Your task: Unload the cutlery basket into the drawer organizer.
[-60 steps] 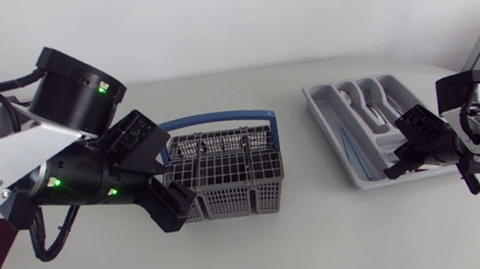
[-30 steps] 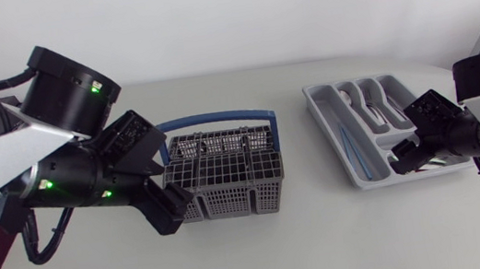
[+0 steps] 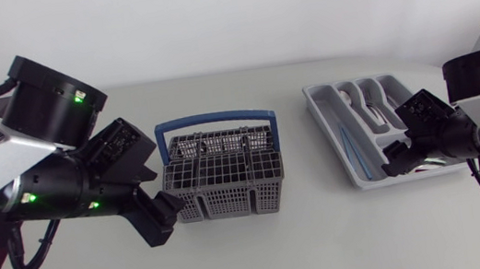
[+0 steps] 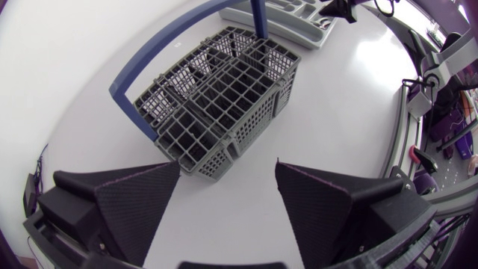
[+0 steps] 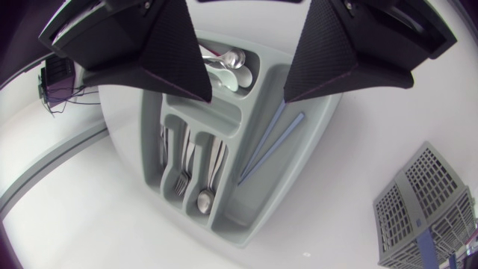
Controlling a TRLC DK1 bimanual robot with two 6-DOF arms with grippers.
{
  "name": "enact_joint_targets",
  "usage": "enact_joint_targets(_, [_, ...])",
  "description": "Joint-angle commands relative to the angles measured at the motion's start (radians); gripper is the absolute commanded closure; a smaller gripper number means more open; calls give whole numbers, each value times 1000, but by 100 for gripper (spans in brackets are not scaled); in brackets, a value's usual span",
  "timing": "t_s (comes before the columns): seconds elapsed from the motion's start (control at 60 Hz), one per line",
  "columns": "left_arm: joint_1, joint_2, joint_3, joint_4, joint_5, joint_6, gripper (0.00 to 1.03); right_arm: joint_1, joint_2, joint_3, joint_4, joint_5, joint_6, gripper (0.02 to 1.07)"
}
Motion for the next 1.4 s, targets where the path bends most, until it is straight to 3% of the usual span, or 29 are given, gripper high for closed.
enact_joint_targets(0.0, [6, -17, -26, -12, -4, 13, 6, -37, 96, 12, 5, -8, 22, 65])
enact_joint_targets(0.183, [8, -27, -34, -13, -4, 18, 6, -103, 198, 39, 39, -39, 20, 102])
enact_joint_targets(0.55, [14, -33, -31, -18, -4, 30, 6, -180, 351, 81, 125, -67, -1, 102])
enact_joint_targets(0.883, [26, -33, -34, -16, -3, 50, 6, -235, 391, 87, 111, -70, -46, 102])
enact_joint_targets(1.083, [35, -33, -37, -15, -3, 56, 6, -200, 189, 53, 65, -79, -9, 102])
enact_joint_targets(1.383, [84, -59, -43, -26, -1, 79, 5, 70, -80, 44, -110, -147, 123, 102])
